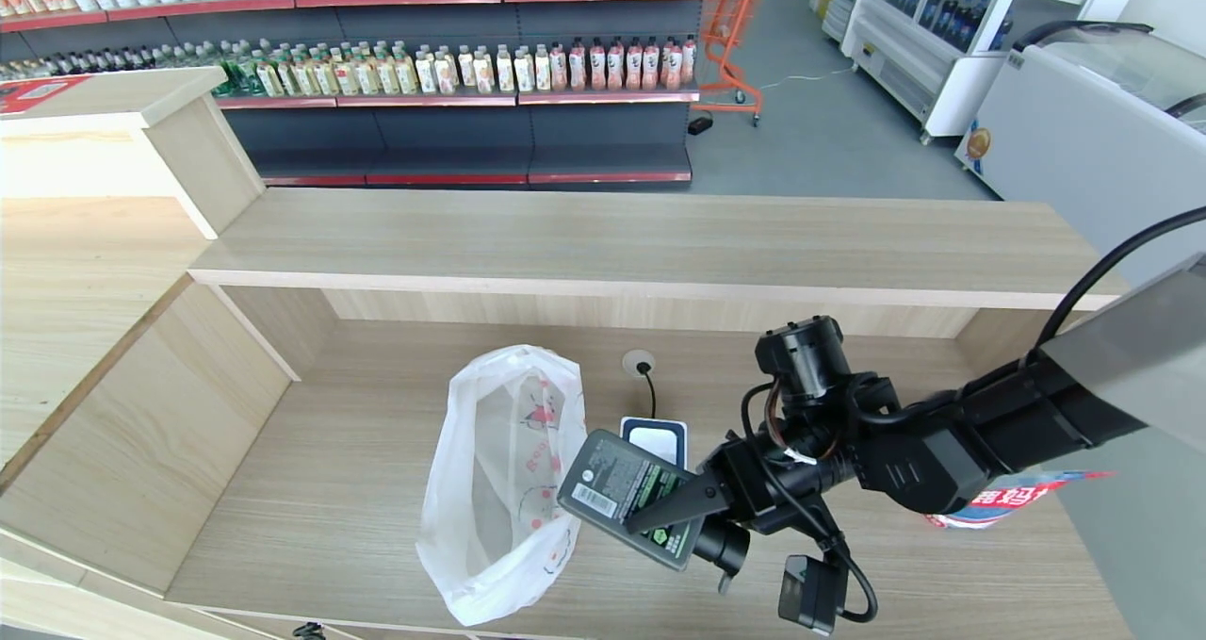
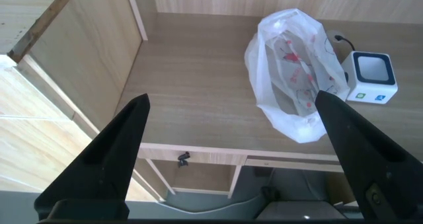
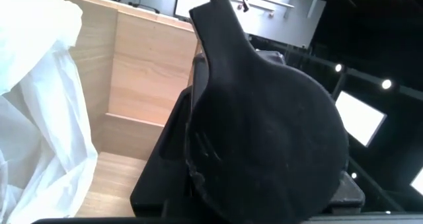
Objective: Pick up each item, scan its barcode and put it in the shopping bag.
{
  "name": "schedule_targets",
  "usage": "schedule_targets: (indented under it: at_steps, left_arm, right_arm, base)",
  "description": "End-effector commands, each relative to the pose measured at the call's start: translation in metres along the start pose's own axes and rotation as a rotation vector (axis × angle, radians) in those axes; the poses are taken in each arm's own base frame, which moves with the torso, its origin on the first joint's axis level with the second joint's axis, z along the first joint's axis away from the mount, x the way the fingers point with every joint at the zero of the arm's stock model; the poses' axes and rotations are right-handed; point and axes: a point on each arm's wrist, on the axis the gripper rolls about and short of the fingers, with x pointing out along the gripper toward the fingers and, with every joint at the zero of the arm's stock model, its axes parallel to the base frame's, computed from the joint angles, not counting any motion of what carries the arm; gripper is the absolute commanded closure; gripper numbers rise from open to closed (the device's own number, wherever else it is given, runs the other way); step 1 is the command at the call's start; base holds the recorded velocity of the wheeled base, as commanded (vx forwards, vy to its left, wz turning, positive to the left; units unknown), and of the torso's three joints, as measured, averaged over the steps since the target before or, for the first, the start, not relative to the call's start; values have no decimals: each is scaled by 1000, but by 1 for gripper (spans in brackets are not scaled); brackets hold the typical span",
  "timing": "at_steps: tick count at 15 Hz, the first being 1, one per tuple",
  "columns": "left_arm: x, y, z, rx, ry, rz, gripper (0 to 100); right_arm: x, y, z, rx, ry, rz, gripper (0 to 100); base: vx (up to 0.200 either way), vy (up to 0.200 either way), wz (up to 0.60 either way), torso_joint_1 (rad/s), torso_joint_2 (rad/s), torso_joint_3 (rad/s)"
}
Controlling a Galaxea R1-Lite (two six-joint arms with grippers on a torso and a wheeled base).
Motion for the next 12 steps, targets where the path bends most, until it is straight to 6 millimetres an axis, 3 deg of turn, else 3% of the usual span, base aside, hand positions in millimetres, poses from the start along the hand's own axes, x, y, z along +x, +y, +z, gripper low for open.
schedule_targets:
  at_steps: [1,4,6,10,12]
  left_arm:
    - [0,0,0,0,0,0,0]
    - [0,0,0,0,0,0,0]
    - [0,0,0,0,0,0,0]
    - [0,0,0,0,0,0,0]
    - [0,0,0,0,0,0,0]
  right_arm:
    - [2,-1,-2,-14,-2,-5,100]
    - [3,-2,-2,-11,-5,-6,100]
    - [13,-18,-3,88,-29,-30,100]
    - [-24,-96,-21,195,69,-40,100]
    - [-41,-142,-15,189,114,-50,100]
  base:
    - [0,0,0,0,0,0]
    - [0,0,0,0,0,0]
    - [0,0,0,0,0,0]
    - [0,0,0,0,0,0]
    - [0,0,0,0,0,0]
